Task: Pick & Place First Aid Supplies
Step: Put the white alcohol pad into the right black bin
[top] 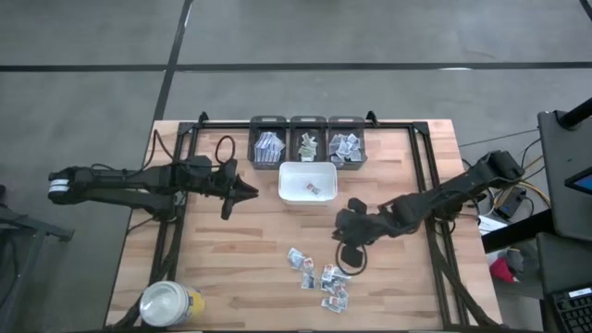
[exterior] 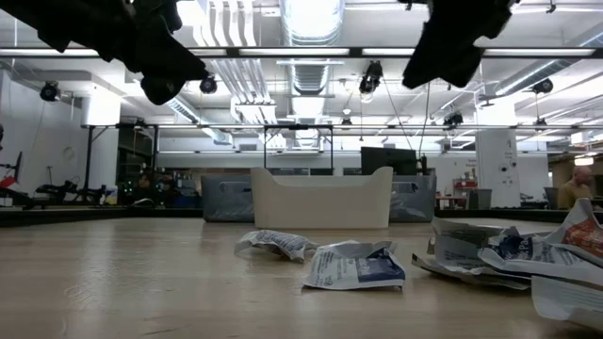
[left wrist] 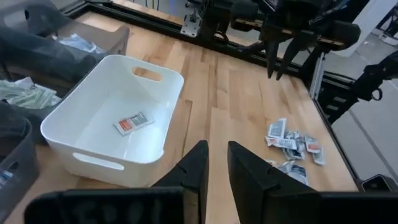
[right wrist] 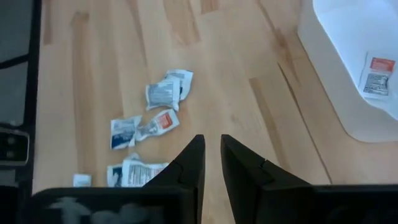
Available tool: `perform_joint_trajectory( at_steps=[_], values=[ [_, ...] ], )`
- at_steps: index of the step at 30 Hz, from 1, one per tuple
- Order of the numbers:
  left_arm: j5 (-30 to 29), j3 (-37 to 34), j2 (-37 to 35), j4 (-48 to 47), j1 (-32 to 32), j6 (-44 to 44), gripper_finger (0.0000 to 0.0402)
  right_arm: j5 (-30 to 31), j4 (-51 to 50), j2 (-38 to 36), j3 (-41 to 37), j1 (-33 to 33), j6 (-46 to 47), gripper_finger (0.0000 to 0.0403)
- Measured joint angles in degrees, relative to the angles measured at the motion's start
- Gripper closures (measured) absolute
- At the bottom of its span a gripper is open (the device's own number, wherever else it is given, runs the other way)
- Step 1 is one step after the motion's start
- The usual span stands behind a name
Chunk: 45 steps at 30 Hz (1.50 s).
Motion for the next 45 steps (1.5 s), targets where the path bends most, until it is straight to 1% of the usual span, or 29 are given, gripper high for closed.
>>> perform_joint_trajectory(
  at_steps=[3,6,11,15,20,25,30,33,35,40,45],
  values=[
    [0.0,0.0,0.0,0.9,0.0,-0.3,0.0342,-0.1,0.0,-2.9,-2.1,0.0,-3.0,0.0361],
    [0.0,0.0,0.0,3.4,0.0,-0.4,0.0342,-0.2,0.0,-7.6,-4.6,-0.5,-5.2,0.0366],
    [0.0,0.0,0.0,7.9,0.0,-0.4,0.0342,-0.6,0.0,-18.0,-11.2,-0.5,-7.0,0.0371],
    [0.0,0.0,0.0,9.6,0.0,-0.5,0.0342,-4.0,0.5,-26.8,-17.5,-0.6,-7.2,0.0371],
    [0.0,0.0,0.1,9.4,0.0,-1.5,0.0342,-4.5,6.4,-35.7,-25.4,-0.6,-8.3,0.0371],
    [-0.2,0.0,0.1,9.4,0.0,-4.6,0.0342,-5.3,11.8,-42.4,-31.5,-0.6,-10.6,0.0371],
    [-0.2,0.0,0.1,9.4,0.0,-9.1,0.0342,-6.0,11.9,-47.5,-33.7,-0.6,-12.3,0.0371],
    [-0.2,0.0,0.1,9.4,0.0,-9.9,0.0342,-5.8,12.0,-50.4,-34.3,-0.6,-14.2,0.0371],
    [-0.2,0.0,0.1,9.4,0.0,-9.1,0.0342,-4.2,11.9,-52.1,-34.4,-0.6,-15.1,0.0371],
    [-0.7,0.0,0.1,9.4,0.0,-8.5,0.0342,2.4,11.9,-56.2,-34.5,-1.5,-17.9,0.0371],
    [-0.7,0.0,0.1,9.4,0.0,-8.3,0.0342,3.1,11.8,-60.2,-34.5,-3.9,-19.4,0.0371]
  ],
)
